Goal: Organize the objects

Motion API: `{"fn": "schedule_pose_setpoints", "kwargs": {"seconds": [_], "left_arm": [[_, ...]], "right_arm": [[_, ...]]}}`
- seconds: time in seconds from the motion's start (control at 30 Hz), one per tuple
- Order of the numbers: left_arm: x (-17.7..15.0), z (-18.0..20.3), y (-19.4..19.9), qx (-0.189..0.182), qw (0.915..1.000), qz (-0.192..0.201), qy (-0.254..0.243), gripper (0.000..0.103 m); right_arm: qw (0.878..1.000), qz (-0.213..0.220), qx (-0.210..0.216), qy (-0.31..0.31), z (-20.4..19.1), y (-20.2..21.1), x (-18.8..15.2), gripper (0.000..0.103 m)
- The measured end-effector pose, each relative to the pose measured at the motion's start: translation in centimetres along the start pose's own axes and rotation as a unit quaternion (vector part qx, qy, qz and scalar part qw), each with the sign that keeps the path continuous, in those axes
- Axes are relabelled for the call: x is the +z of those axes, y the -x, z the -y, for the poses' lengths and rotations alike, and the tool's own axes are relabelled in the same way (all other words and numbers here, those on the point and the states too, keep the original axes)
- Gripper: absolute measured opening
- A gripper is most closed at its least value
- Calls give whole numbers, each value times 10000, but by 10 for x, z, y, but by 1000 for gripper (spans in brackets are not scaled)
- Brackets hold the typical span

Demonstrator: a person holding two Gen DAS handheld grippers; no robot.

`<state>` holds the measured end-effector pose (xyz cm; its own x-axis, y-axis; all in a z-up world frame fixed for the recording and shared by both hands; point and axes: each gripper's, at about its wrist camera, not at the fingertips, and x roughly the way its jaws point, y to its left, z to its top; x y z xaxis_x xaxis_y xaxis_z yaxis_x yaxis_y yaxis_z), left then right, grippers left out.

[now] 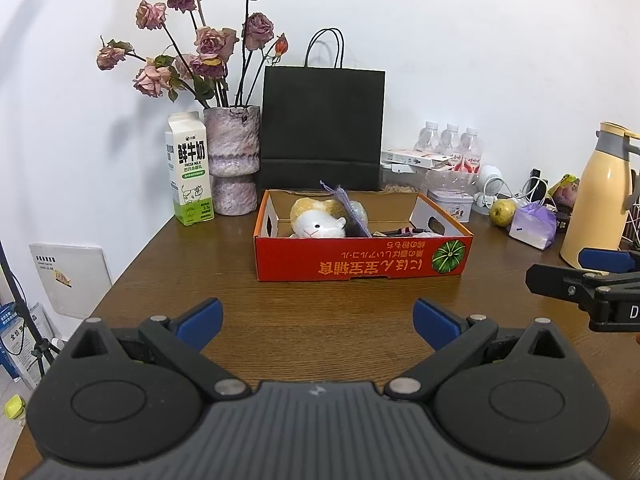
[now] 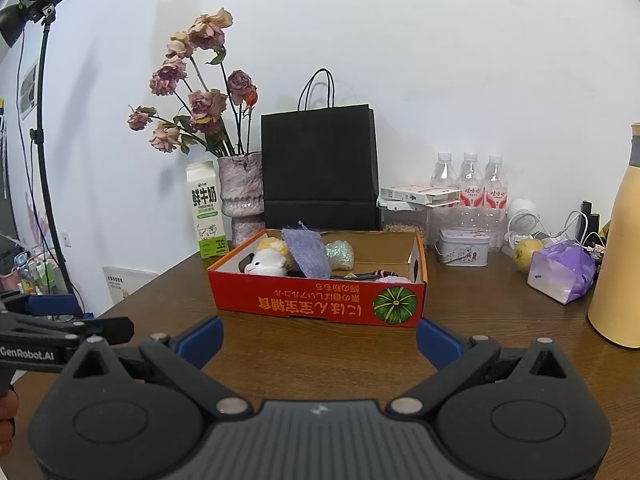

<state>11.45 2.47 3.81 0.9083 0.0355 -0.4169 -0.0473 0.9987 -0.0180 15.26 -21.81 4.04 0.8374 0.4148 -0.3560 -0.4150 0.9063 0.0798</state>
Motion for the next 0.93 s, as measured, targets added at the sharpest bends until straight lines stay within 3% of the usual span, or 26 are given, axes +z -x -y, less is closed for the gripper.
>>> {"fn": "schedule_pose_setpoints", "kwargs": {"seconds": [0.93], "left_arm": [[-2, 0, -2, -69, 10000, -54, 1, 103]], "right_arm": [[10000, -15, -1, 6, -1, 1, -1, 103]]}}
